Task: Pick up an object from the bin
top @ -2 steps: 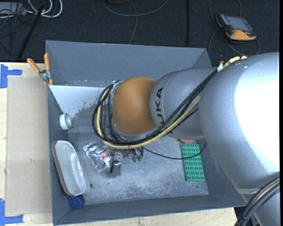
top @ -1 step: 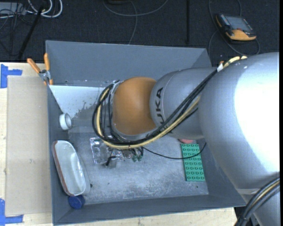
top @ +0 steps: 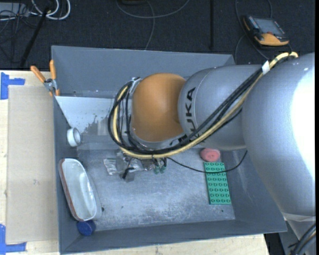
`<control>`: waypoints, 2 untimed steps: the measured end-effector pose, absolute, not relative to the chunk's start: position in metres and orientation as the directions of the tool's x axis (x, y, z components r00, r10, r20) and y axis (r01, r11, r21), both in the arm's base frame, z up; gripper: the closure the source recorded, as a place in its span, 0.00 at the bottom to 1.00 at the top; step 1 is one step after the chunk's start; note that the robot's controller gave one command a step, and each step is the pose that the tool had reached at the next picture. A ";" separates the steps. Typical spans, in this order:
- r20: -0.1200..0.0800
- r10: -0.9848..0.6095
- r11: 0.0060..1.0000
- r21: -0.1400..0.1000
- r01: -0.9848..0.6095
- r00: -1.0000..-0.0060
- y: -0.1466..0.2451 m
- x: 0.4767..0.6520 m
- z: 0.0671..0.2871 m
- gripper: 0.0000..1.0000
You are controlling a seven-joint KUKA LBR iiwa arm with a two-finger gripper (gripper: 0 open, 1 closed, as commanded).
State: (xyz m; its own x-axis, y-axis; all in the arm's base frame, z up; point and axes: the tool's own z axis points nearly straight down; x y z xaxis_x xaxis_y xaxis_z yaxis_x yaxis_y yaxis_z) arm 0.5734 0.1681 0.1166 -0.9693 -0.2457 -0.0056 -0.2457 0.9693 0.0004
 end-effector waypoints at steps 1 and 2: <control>-0.003 -0.243 0.970 0.000 -0.243 -0.970 0.168 0.574 0.140 1.00; -0.002 -0.241 0.970 0.001 -0.241 -0.970 0.168 0.575 0.147 1.00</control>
Offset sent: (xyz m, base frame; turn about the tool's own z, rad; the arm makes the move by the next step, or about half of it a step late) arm 0.0001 0.0000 0.0223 0.0000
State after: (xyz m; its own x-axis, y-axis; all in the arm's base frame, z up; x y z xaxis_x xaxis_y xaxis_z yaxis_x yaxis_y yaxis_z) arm 0.5751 0.1685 0.1471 -0.9705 -0.2413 -0.0020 -0.2413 0.9705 0.0007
